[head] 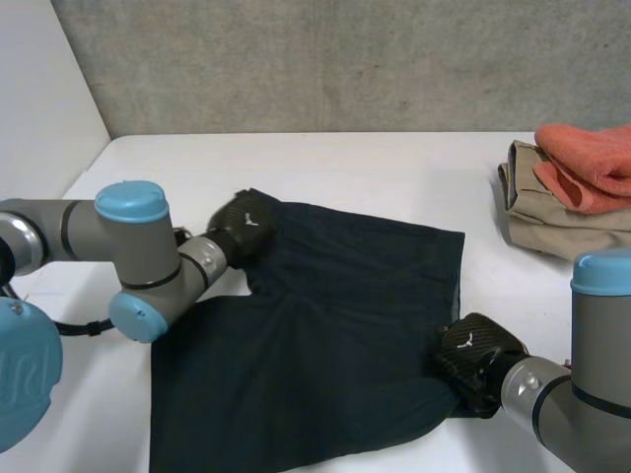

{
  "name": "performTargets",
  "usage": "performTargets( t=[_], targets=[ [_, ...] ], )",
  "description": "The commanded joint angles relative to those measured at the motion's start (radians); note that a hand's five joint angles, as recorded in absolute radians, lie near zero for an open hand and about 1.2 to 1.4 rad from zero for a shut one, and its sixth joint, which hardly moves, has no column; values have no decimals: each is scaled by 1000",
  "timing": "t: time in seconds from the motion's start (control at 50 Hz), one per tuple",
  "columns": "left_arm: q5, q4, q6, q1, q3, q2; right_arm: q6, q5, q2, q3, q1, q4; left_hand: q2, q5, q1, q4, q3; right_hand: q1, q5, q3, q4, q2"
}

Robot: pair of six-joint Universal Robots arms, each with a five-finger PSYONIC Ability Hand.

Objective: Fold the laundry.

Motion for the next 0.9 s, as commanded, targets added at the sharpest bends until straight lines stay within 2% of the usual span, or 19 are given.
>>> performTargets(
  t=[0.02,0.26,0.3,0.38,0.44,0.58,0.68,0.8,0.9],
  targets=[
    [-226,-24,13,7,-71,77,0,0,-1,-3,1,-1,206,246,269,201,209,399,233,213,205,223],
    [-293,-29,-23,-15,-162,118,46,2,-1,-6,1,-33,206,246,269,201,209,399,233,213,205,223],
    [-303,-29,-60,-22,-163,120,74,0,-1,-10,1,-39,-112,-72,-49,-117,-110,399,233,213,205,223],
    [-332,-32,-157,-29,-163,150,124,-9,-1,-21,2,-39,-362,-322,-299,-368,-360,399,233,213,205,223],
    [-358,-45,-255,-24,-194,248,150,-27,-1,-35,2,-39,-615,-575,-552,-621,-613,399,233,213,205,223],
    [-362,-85,-440,-13,-353,492,320,-80,-1,-90,-22,-33,-657,-617,-594,-662,-654,399,233,213,205,223],
    [-350,-188,-568,-13,-569,716,465,-121,-1,-125,-71,-29,-663,-623,-599,-668,-660,399,233,213,205,223],
    [-289,-343,-651,-26,-779,886,598,-175,19,-144,-127,-42,-675,-635,-611,-680,-672,399,233,213,205,223],
    [-254,-414,-698,-22,-889,959,670,-178,59,-161,-162,-74,-678,-637,-614,-683,-675,399,233,213,205,223]
  ],
)
